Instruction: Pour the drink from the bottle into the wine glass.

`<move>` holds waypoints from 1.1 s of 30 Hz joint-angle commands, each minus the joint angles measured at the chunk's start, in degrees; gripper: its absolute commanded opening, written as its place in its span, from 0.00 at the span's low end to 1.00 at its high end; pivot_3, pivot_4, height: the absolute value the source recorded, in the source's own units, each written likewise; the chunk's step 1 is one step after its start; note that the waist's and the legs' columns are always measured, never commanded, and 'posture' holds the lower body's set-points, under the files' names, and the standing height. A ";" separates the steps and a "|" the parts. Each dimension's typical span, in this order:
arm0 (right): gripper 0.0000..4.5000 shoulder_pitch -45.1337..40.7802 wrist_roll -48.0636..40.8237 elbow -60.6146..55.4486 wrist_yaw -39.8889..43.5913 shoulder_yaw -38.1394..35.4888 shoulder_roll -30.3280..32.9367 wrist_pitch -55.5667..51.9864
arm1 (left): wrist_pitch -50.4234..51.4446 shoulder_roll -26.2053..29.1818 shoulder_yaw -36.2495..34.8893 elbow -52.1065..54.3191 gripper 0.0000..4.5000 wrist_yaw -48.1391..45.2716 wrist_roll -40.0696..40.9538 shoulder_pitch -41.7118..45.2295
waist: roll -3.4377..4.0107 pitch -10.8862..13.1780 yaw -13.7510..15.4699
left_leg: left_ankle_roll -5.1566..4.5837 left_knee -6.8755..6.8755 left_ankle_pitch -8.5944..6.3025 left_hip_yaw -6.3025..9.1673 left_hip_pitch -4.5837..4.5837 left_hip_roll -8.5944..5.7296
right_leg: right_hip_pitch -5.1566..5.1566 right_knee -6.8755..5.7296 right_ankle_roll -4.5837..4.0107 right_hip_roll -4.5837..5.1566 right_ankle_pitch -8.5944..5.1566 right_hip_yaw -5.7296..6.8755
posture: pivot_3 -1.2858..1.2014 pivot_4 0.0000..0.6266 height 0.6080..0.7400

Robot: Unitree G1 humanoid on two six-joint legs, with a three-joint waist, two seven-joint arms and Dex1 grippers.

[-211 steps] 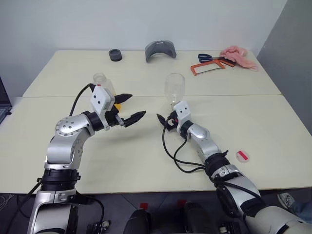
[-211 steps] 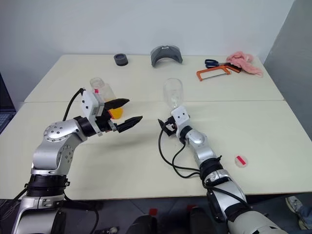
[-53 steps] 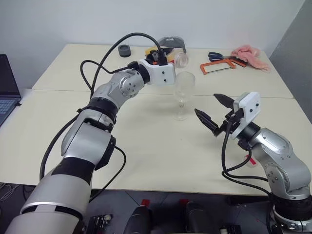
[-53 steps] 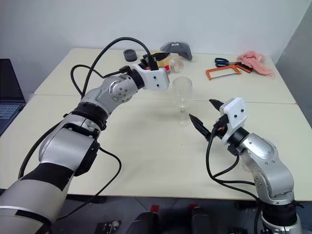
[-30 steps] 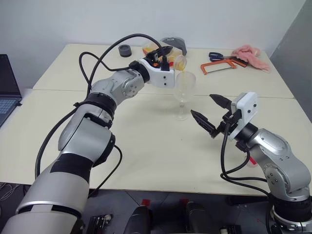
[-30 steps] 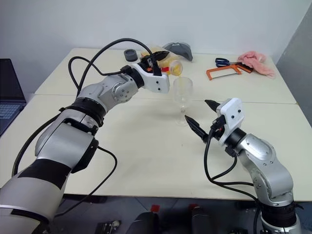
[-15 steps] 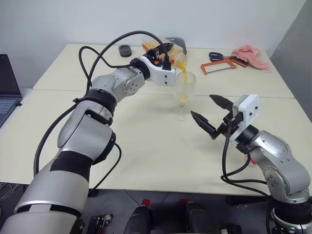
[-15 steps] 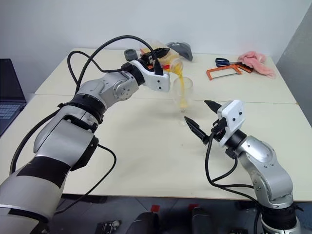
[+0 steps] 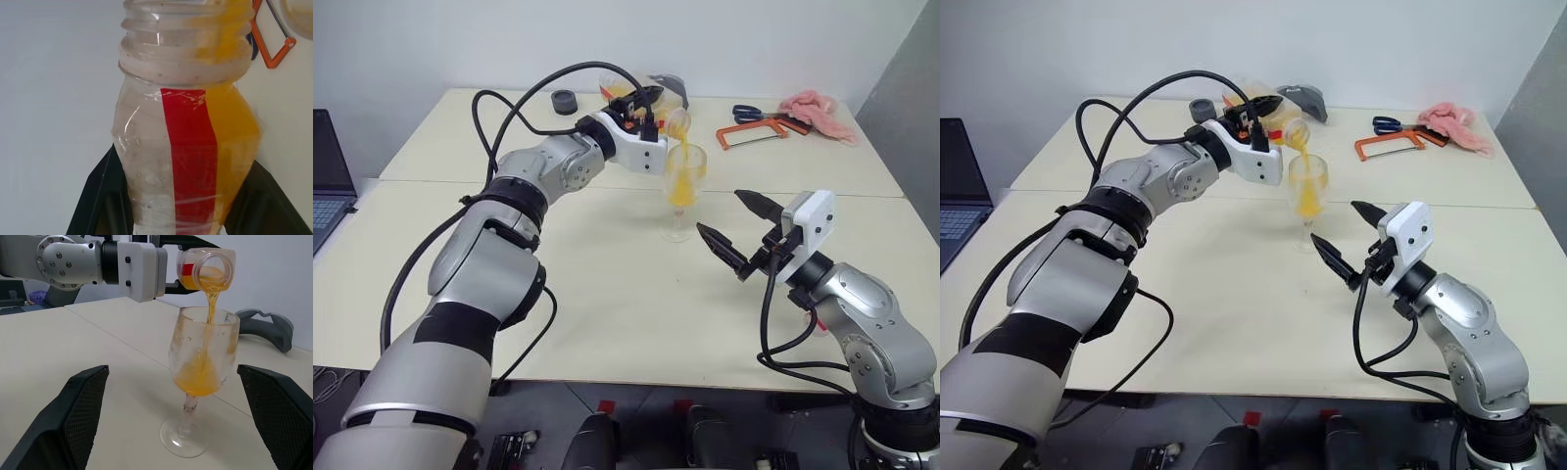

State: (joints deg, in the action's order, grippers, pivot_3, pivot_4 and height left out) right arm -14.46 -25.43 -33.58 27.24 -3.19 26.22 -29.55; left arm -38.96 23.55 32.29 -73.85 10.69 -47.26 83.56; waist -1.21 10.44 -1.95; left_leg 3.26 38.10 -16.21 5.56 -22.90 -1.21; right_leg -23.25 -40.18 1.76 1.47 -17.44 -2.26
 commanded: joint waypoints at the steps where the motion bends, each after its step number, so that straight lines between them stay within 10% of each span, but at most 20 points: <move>1: 1.00 -0.28 -0.63 -1.94 -0.15 -0.71 -0.17 0.99 | 0.05 0.68 -0.13 0.97 0.39 1.42 0.22 2.63 | 0.00 0.00 0.00 | 0.00 0.00 0.00 0.00 0.00 0.00 | 0.00 -0.01 0.00 0.00 0.00 0.00 | 0.52 0.24 1.00; 33: 1.00 -0.44 -1.06 -2.10 -0.39 -0.47 -0.23 0.55 | -0.15 0.80 0.50 1.01 0.39 2.60 -1.56 2.81 | -0.01 0.00 0.00 | -0.01 0.36 0.00 -0.02 0.00 -0.04 | -0.03 -0.45 0.02 0.03 -0.01 -0.03 | 0.52 0.24 1.00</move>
State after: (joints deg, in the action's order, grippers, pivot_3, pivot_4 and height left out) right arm -14.47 -25.90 -33.58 27.14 -3.19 26.12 -29.56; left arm -39.07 23.56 32.87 -73.85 11.89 -48.82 83.60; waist -1.22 10.43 -1.94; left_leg 3.25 38.51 -16.21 5.54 -22.90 -1.26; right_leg -23.29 -40.66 1.78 1.50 -17.45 -2.29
